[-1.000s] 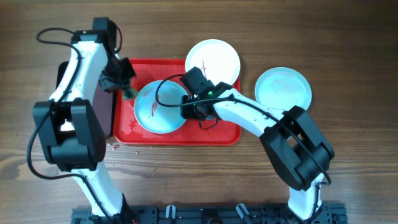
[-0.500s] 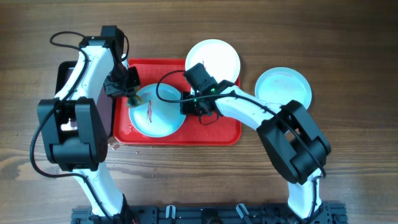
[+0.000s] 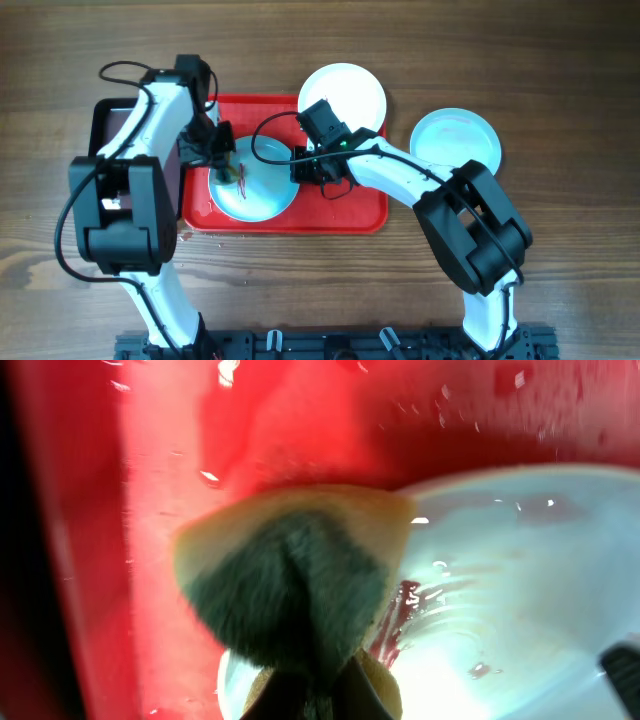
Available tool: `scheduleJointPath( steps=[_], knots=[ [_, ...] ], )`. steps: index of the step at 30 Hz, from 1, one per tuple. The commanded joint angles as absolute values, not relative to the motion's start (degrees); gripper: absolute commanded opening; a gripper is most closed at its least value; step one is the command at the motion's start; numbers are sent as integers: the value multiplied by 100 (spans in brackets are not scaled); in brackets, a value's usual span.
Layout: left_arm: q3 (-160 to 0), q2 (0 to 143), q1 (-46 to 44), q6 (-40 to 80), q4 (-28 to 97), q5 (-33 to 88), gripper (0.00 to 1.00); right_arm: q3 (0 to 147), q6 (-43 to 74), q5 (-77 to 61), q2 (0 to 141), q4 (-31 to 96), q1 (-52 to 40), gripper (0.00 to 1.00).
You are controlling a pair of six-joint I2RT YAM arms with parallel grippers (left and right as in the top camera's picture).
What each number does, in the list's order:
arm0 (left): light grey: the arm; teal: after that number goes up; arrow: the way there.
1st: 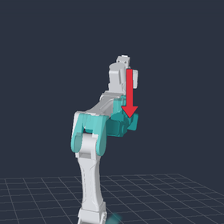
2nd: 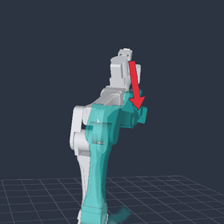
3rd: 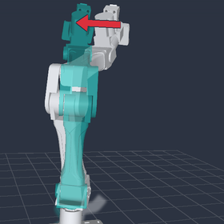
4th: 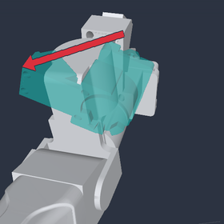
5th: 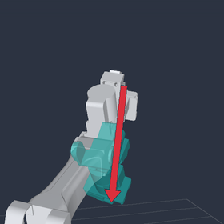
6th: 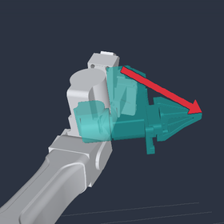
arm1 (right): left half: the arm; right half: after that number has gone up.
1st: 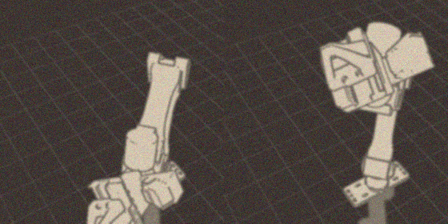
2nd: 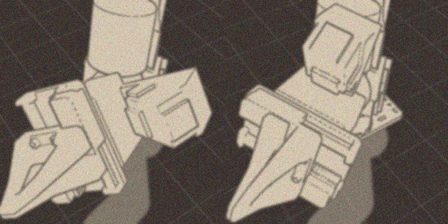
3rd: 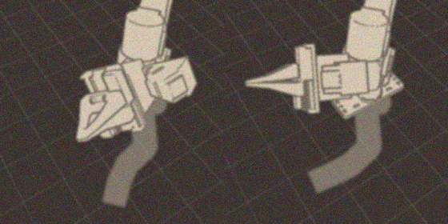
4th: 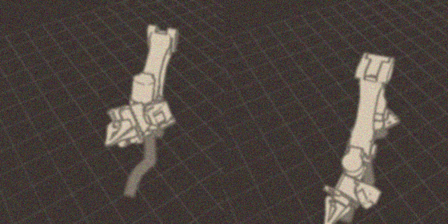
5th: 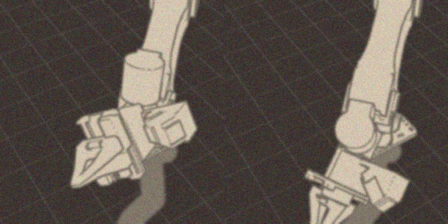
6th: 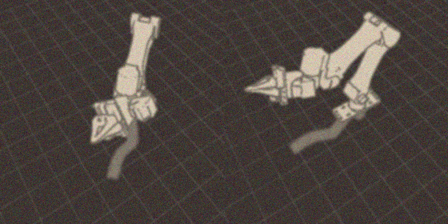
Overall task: Clean dirty plates on tray and stack at the side
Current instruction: 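Scrub the second blue plate with the sponge in the left gripper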
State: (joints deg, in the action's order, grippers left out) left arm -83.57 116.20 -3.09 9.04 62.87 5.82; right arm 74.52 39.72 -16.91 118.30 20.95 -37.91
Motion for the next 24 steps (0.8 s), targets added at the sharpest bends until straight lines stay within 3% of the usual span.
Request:
scheduleJointPath(
  steps=[1,10,19,24],
  knots=[
    [-7872,11552,-650,449,6182,609,4,7533,3913,-1813,11992,2053,-3785,4],
    [-6803,11552,-1035,336,5640,628,4,7533,3898,-1857,11992,2053,-3785,4],
    [-6751,11550,-1267,-1503,6088,2816,4,7533,3896,-1857,11992,2036,-3785,4],
    [-6751,11550,-1334,-1120,5627,2561,4,7533,3896,-1861,11992,2038,-3785,4]
  ],
)
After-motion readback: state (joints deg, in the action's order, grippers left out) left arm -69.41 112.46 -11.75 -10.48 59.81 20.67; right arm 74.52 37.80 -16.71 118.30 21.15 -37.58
